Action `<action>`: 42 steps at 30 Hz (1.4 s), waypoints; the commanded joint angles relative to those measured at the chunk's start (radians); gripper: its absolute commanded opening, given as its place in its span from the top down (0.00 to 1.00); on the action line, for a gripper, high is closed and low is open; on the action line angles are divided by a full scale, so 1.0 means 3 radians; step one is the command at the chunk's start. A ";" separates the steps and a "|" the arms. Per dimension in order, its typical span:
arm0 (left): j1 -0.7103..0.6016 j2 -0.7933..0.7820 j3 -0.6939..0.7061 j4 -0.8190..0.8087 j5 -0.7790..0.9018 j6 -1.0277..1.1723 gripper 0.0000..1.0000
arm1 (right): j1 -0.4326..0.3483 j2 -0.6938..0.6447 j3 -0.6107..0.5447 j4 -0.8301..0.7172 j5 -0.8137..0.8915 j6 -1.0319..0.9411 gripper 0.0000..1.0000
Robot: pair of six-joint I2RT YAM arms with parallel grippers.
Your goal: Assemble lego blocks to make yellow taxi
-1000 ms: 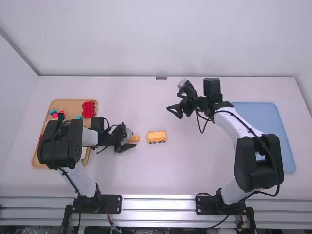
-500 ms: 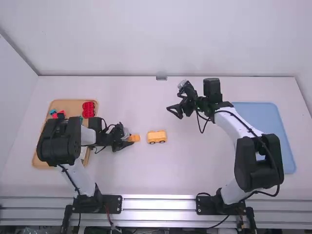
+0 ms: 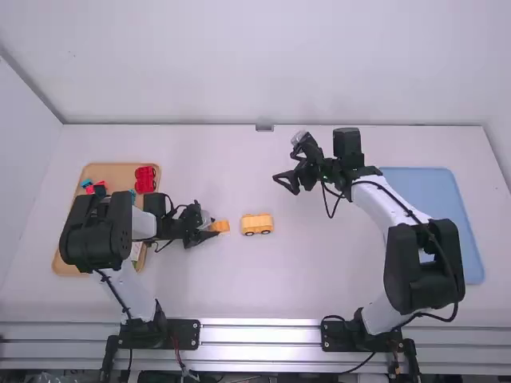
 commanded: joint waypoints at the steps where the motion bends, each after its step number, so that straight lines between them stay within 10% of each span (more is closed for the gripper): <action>1: -0.0017 0.0031 -0.0039 -0.0022 0.0034 0.0005 0.56 | 0.0008 -0.0048 0.0074 -0.0025 -0.0022 -0.0018 0.02; 32: -0.0122 -0.0348 -0.0048 -0.0090 -0.0209 -0.0034 0.84 | 0.0008 -0.0048 0.0074 -0.0123 0.0679 0.0071 0.01; 42: -0.0258 -0.1177 -0.0050 -0.0136 -0.0080 -0.0917 0.89 | 0.0098 0.0112 -0.0367 -0.0196 -0.0492 -0.1760 0.02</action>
